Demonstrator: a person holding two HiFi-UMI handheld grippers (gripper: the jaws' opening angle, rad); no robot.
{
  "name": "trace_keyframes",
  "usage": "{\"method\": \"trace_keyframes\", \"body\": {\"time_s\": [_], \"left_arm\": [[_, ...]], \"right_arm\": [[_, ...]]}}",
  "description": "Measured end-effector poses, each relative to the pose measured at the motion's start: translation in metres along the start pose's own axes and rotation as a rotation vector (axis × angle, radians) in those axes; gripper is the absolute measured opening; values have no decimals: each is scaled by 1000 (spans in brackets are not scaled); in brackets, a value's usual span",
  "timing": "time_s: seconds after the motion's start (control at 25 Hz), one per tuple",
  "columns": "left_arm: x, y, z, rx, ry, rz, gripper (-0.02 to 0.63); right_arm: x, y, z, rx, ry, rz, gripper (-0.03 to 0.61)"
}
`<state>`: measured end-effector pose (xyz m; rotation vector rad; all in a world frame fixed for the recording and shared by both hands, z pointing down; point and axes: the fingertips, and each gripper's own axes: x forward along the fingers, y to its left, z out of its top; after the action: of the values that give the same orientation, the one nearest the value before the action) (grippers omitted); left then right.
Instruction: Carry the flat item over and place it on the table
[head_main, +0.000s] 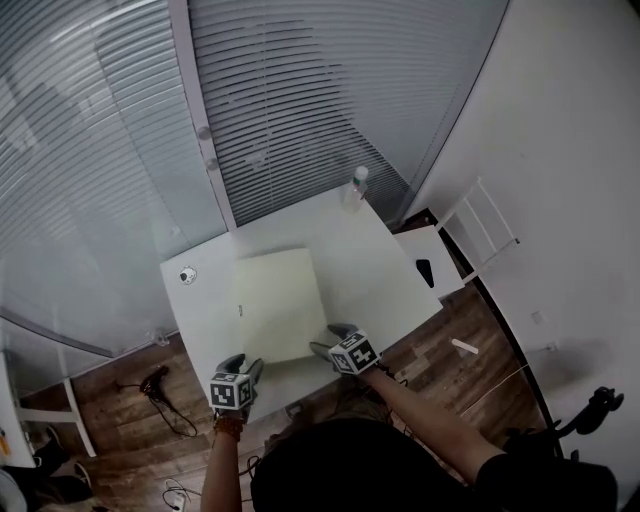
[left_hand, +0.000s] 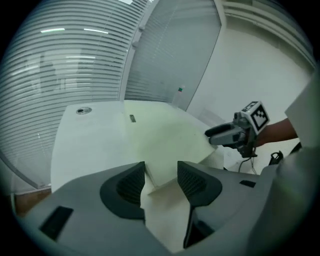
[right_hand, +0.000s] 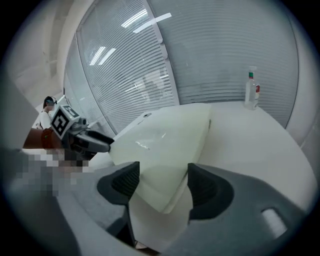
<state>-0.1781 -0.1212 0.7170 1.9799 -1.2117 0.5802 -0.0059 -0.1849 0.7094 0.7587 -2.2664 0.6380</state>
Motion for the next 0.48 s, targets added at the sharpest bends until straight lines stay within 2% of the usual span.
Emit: {"method": "trace_keyframes", "body": {"time_s": [0.08, 0.16, 0.32, 0.48], "left_arm": [[-5, -30, -16, -37, 3, -76, 215], [-6, -50, -28, -77, -10, -116, 213], [3, -50, -30, -70, -12, -82, 213], [14, -39, -14, -61, 5, -67, 213]], "right_arm": [[-9, -13, -7, -22, 11, -23, 298], [-12, -23, -14, -12, 24, -22, 298], [-6, -31, -15, 60, 19, 29, 298], [3, -42, -5, 127, -15, 11, 298]]}}
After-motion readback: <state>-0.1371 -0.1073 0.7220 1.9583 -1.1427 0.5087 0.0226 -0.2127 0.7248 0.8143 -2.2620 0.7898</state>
